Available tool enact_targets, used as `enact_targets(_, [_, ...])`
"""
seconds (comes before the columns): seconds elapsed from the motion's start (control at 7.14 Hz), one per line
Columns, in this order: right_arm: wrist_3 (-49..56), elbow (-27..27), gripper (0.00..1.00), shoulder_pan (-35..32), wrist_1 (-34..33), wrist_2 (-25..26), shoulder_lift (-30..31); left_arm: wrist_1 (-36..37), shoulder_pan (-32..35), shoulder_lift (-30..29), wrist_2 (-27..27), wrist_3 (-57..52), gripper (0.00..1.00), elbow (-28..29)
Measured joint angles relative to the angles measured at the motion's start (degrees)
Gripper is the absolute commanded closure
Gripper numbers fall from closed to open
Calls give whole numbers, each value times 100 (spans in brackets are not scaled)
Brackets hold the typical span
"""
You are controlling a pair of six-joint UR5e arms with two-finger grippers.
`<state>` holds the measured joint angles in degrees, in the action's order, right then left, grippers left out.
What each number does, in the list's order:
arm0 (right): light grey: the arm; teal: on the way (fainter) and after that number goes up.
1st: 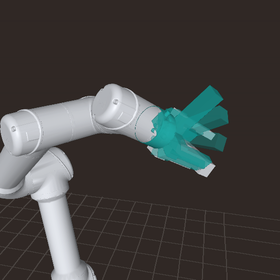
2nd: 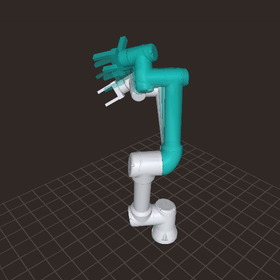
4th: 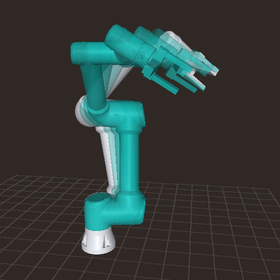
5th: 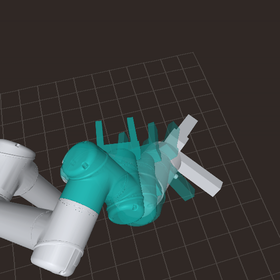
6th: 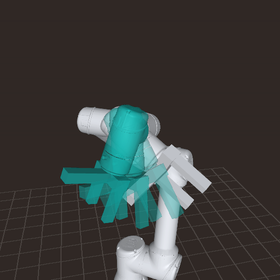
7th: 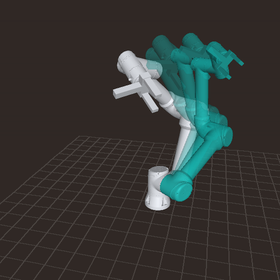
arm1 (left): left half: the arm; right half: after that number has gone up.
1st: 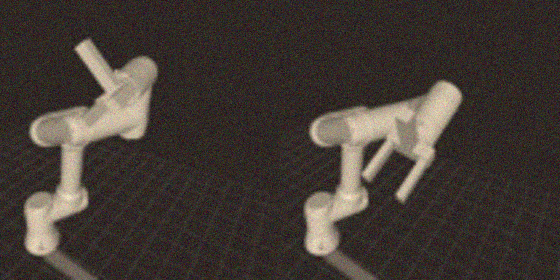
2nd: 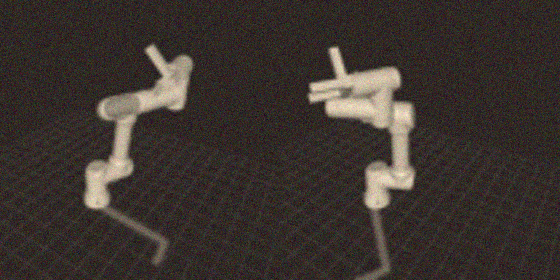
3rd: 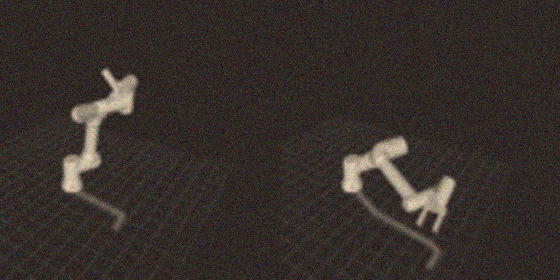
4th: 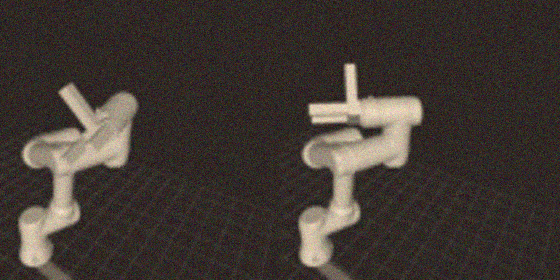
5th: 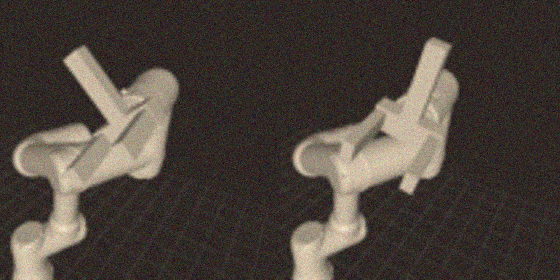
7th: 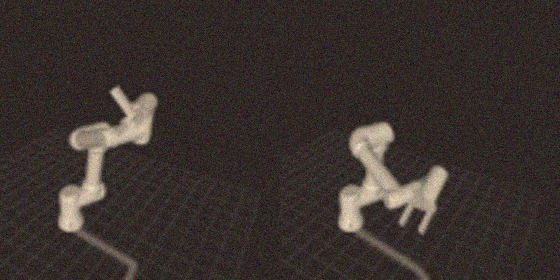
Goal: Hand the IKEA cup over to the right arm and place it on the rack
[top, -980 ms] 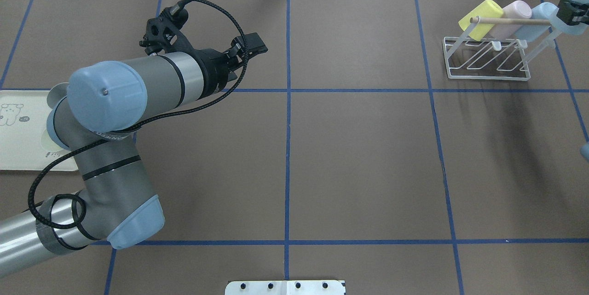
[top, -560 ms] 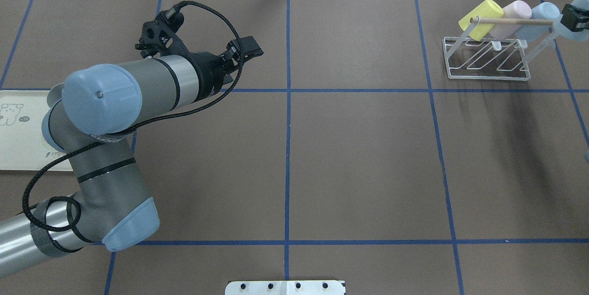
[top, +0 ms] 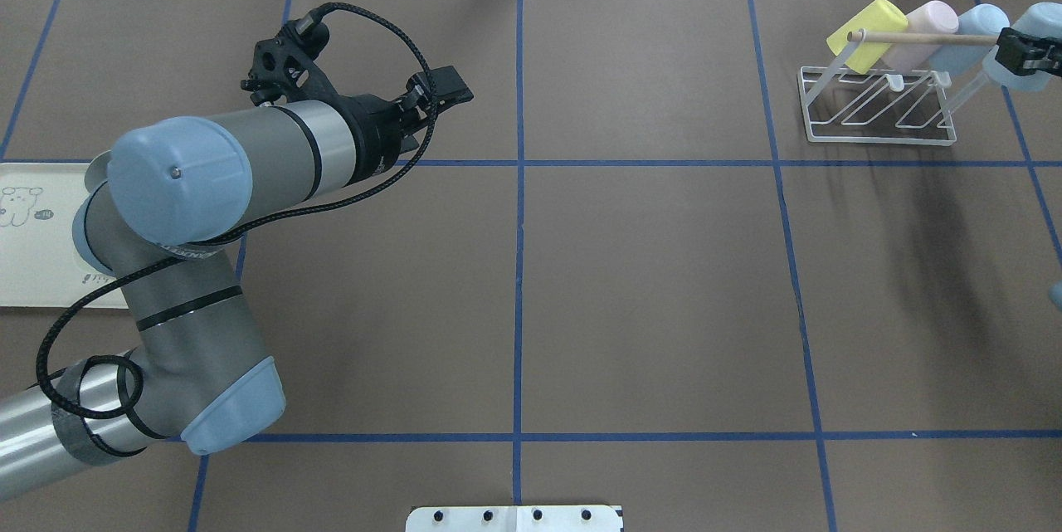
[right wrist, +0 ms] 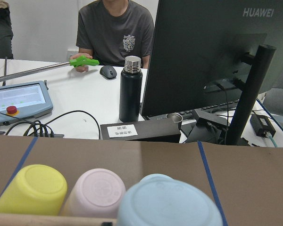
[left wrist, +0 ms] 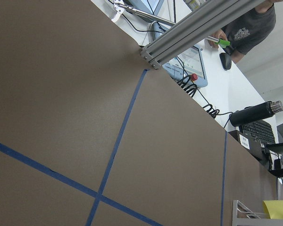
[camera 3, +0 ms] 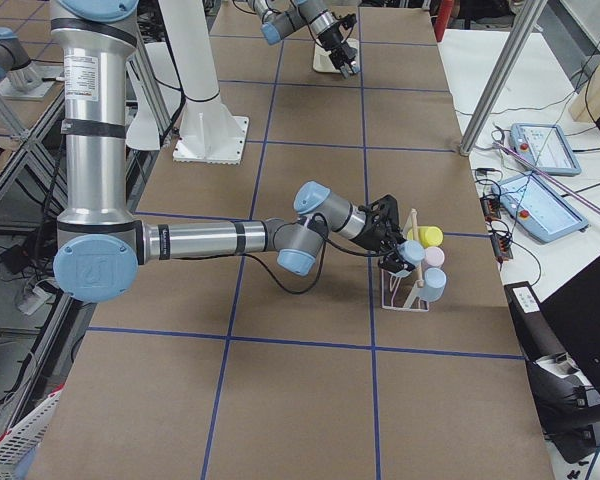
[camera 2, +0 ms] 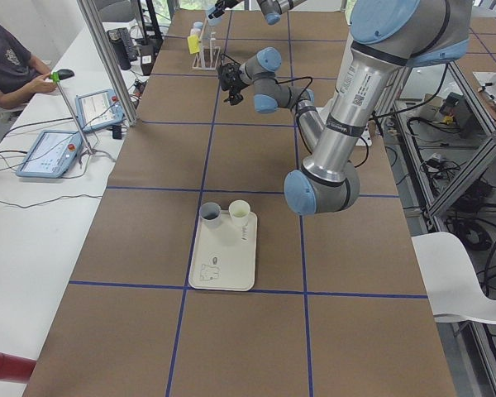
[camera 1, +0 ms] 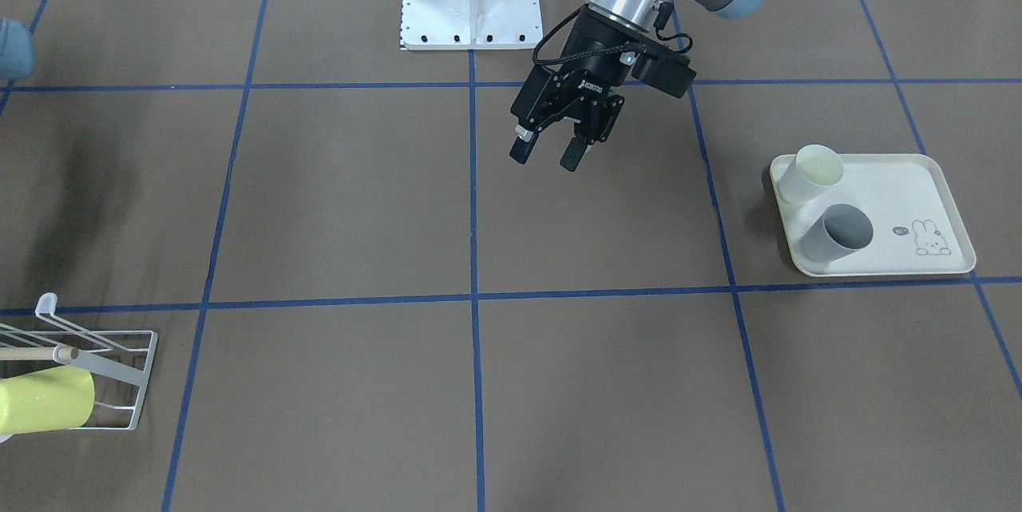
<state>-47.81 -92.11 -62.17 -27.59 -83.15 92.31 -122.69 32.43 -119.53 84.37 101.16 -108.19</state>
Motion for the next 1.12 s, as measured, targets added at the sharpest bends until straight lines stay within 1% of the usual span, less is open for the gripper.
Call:
enact_targets(0.84, [11,230,100,77,-1,23,-72,-1,-19,-7,-4,8,0,-12])
enact_targets(0.98, [9,259,68,79,0,25,-72,-1,-26,-6,-4,9,0,-20])
enact_targets(1.12, [9,277,21,81,-1,26,-73,-1,-31,-3,-6,9,0,-23])
